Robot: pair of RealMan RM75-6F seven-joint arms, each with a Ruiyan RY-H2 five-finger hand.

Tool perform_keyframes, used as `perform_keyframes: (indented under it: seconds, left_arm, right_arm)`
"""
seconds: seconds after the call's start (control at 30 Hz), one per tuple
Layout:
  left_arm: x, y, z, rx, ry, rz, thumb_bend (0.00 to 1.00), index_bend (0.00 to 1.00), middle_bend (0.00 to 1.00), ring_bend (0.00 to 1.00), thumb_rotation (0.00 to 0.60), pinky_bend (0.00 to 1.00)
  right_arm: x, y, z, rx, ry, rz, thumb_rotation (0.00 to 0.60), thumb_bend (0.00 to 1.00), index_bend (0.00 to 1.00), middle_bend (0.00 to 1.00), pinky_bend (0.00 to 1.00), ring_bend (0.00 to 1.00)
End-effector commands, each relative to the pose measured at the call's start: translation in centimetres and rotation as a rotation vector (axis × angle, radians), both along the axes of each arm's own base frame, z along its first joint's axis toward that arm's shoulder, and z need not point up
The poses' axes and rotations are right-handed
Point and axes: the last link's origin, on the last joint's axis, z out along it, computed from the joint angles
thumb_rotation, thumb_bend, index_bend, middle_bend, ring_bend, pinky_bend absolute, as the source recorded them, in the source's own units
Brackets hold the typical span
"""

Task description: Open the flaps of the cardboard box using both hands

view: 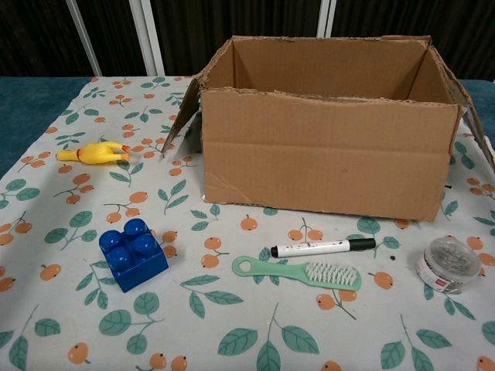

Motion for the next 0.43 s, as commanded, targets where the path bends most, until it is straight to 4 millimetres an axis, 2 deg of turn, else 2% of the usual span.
perform_keyframes:
  seconds: [0.03,0.2,0.43]
  left_arm:
    - [-1.3,-1.4,-0.1,0.033,0.005,0.016,0.02,0.0,0.0,0.0,0.6,0.06]
    - [-2.9,-3.0,0.1,0.039,0.033,0.047,0.01,0.0,0.0,0.0,0.6,0.05]
    - [-3.5,-2.8,-0.2,0.024,0.001,0.077,0.01,0.0,0.0,0.0,0.6,0.05]
  right_arm:
    - [-1.7,3.7,-2.2,-0.093,-0.148,0.029,0.6,0.13,0.0,0.0,0.21,0.0]
    - [-3.2,6.2,-3.7,-0.089,-0.134,0.037,0.6,0.12,0.0,0.0,0.21,0.0]
    - [-3.8,6.8,-4.6,-0.099,-0.114,0.107,0.6,0.12,0.0,0.0,0.21,0.0]
